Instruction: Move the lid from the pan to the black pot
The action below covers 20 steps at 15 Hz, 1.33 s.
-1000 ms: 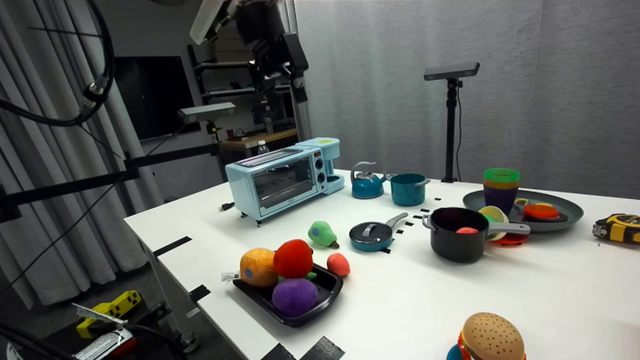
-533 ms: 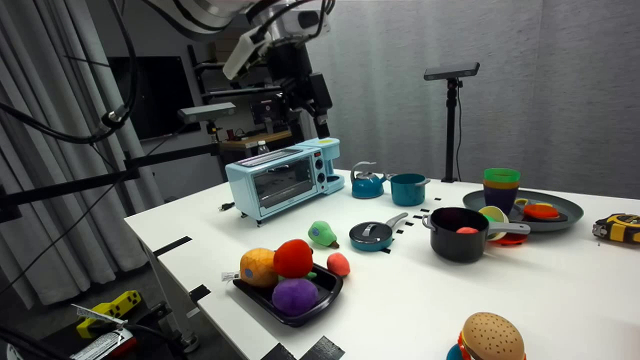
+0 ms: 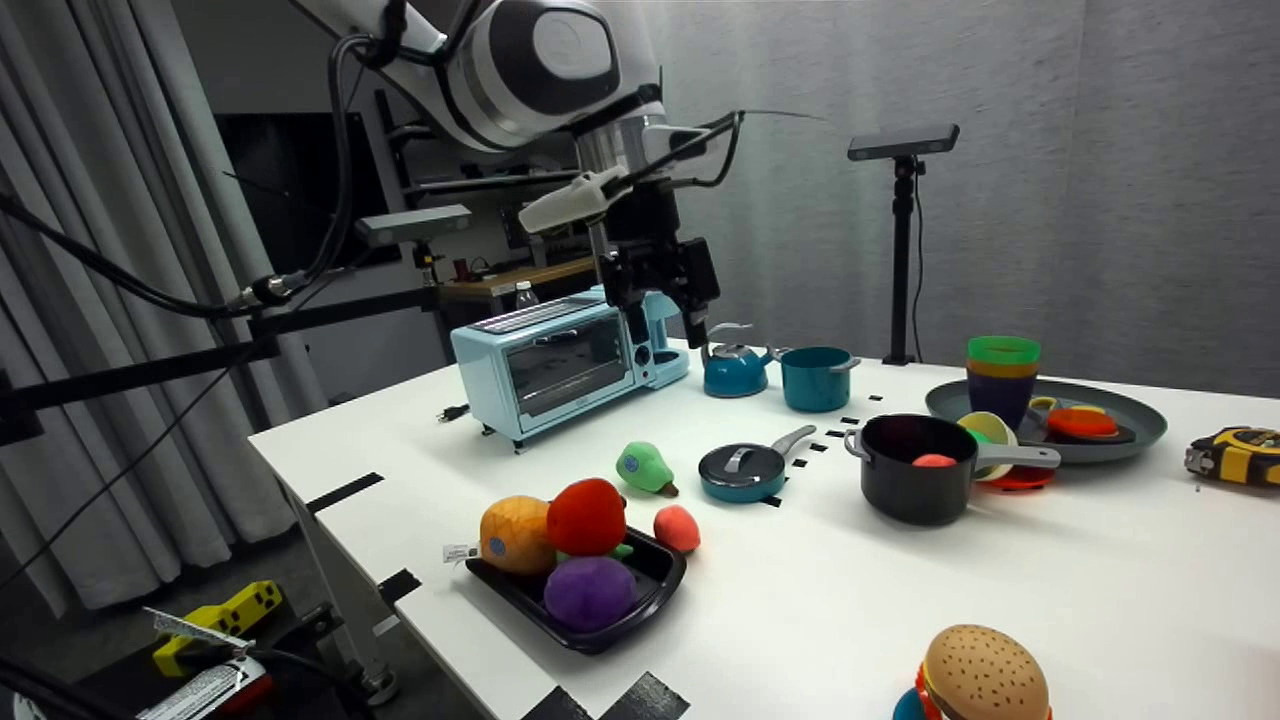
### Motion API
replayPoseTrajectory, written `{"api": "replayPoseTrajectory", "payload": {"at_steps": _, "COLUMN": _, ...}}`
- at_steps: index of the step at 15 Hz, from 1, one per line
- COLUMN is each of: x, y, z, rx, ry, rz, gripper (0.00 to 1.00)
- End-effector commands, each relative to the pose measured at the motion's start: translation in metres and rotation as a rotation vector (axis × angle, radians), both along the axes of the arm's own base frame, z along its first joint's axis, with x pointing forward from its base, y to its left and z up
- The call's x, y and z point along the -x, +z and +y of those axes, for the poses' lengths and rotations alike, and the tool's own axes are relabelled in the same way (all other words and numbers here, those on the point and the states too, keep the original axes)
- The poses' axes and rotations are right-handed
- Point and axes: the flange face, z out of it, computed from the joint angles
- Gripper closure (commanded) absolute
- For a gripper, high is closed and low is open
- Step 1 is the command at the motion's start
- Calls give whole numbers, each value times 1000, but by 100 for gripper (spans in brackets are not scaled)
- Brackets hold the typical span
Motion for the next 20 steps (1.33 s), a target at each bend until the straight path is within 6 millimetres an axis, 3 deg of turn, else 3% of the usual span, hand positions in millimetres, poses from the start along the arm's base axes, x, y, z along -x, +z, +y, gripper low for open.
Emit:
{"api": "replayPoseTrajectory", "payload": {"at_steps": 1, "x": -26, "y": -8, "z": -5, "rx": -31, "ry": 66, "rz": -3, "gripper": 0}}
{"api": "replayPoseTrajectory", "payload": {"at_steps": 2, "x": -30, "y": -10, "z": -6, "rx": -29, "ry": 68, "rz": 0, "gripper": 0}}
{"api": "replayPoseTrajectory", "payload": {"at_steps": 3, "x": -15, "y": -9, "z": -1, "rx": -16, "ry": 45, "rz": 7, "gripper": 0}}
{"api": "replayPoseTrajectory", "payload": {"at_steps": 10, "x": -24, "y": -13, "z": -2, "rx": -15, "ry": 54, "rz": 7, "gripper": 0}}
{"api": "replayPoseTrajectory", "payload": {"at_steps": 20, "x": -64, "y": -67, "z": -20, "rx": -18, "ry": 149, "rz": -45, "gripper": 0}}
